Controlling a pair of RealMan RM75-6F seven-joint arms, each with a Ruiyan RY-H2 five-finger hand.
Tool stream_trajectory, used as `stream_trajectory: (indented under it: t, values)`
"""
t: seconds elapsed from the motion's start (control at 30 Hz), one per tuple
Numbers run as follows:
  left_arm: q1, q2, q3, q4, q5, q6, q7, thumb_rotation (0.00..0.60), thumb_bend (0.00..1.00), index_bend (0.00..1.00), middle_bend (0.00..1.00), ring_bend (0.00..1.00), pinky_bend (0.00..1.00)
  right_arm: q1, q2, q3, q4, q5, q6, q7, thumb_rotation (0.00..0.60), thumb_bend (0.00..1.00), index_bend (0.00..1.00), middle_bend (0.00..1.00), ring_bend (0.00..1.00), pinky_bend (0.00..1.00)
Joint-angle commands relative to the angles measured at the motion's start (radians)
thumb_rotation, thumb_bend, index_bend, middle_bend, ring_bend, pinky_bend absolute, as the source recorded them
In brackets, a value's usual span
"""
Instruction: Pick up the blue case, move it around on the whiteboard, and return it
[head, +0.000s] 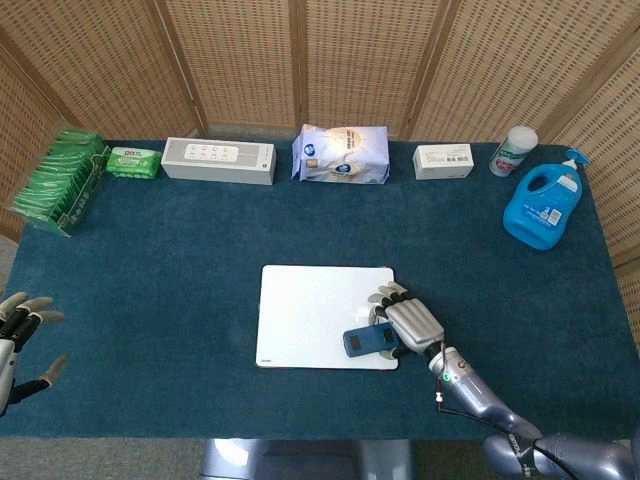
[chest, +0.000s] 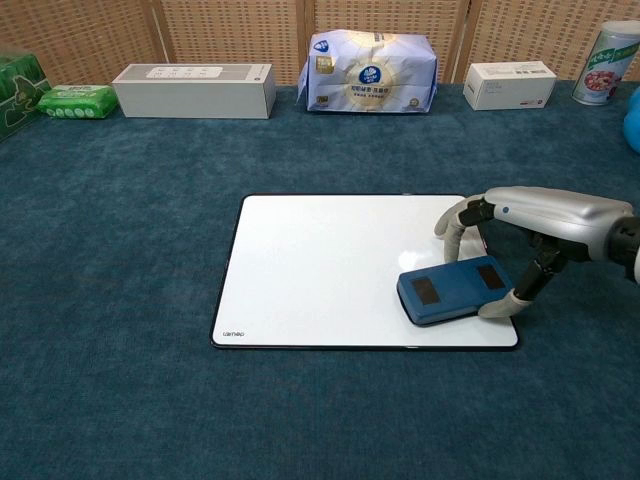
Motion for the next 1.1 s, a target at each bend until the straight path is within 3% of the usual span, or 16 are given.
stream_trajectory:
  t: [0.03,1.1]
  values:
    - [-0.002,-0.002,-0.001,-0.002,0.004,-0.002,0.001,0.6,0.32,0.34,0.27,0.17,0.04,-0.013,0.014,-0.009,-0.021,-0.004,0.015,-0.01,0.6,0.15,0.75,0.2,0.0,0.0]
    - [0.031,0.01,0.005,-0.001,0.015,0.037,-0.001,0.6,0.32,0.33,0.26,0.17,0.03,0.066,-0.03,0.044,0.074,0.002,-0.085,0.049,0.6,0.15,0.75,0.2,0.0,0.0]
